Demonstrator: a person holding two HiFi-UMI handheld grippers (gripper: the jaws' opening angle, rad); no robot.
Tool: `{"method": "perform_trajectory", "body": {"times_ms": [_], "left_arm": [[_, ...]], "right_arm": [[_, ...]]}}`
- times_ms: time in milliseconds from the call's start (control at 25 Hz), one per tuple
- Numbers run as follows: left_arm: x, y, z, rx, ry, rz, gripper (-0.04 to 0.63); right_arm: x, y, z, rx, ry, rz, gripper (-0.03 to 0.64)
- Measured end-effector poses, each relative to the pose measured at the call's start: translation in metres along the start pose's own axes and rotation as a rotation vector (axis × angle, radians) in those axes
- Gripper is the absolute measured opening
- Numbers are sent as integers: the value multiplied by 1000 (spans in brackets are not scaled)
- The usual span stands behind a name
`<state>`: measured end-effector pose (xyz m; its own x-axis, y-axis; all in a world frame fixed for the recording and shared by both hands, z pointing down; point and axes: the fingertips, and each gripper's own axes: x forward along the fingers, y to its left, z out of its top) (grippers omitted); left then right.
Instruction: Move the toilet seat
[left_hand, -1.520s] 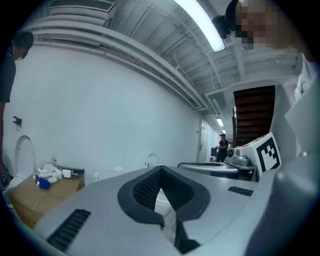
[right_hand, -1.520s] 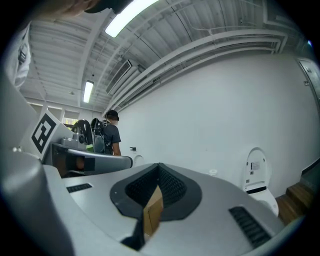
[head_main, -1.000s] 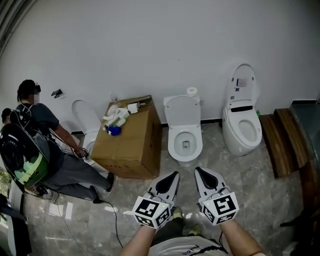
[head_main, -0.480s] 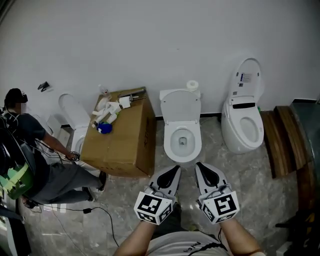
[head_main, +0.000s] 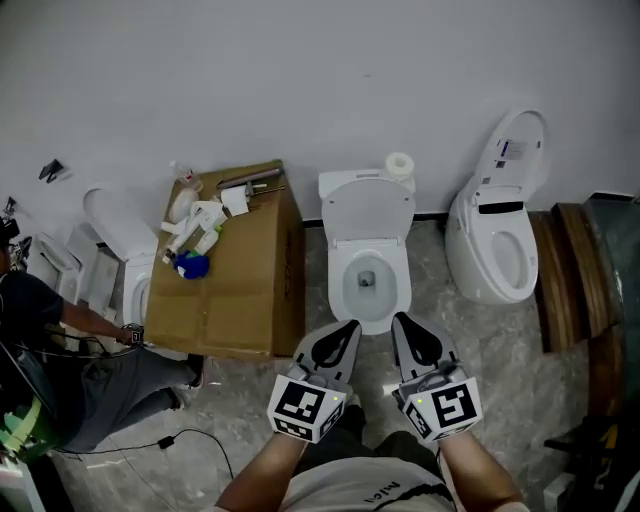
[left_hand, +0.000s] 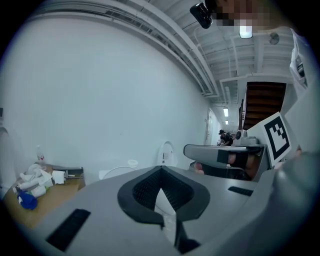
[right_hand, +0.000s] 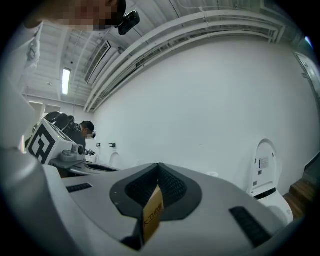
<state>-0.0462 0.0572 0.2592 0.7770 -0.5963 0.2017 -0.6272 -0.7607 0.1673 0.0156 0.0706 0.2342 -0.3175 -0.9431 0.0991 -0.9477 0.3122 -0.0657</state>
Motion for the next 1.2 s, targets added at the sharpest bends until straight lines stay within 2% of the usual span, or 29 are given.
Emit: {"method": "perform_trajectory", "body": {"times_ms": [200, 360, 560, 720, 920, 1200], "left_arm": [[23, 46, -10, -14, 24, 13, 8], [42, 75, -30, 11, 59, 38, 8], [71, 113, -69, -19, 89, 78, 8], [105, 143, -126, -65, 129, 139, 8], [136, 182, -217, -125, 197, 215, 8], [176, 217, -344, -171, 278, 269, 9]], "right_arm": [[45, -2, -3, -10, 20, 6, 12], [72, -8, -11, -6, 33, 16, 12], [111, -20, -44, -13, 48, 43, 12], [145, -43, -93, -6, 68, 90, 12], [188, -68, -170, 15, 107, 144, 12], [227, -94, -286, 17, 161, 188, 12]]}}
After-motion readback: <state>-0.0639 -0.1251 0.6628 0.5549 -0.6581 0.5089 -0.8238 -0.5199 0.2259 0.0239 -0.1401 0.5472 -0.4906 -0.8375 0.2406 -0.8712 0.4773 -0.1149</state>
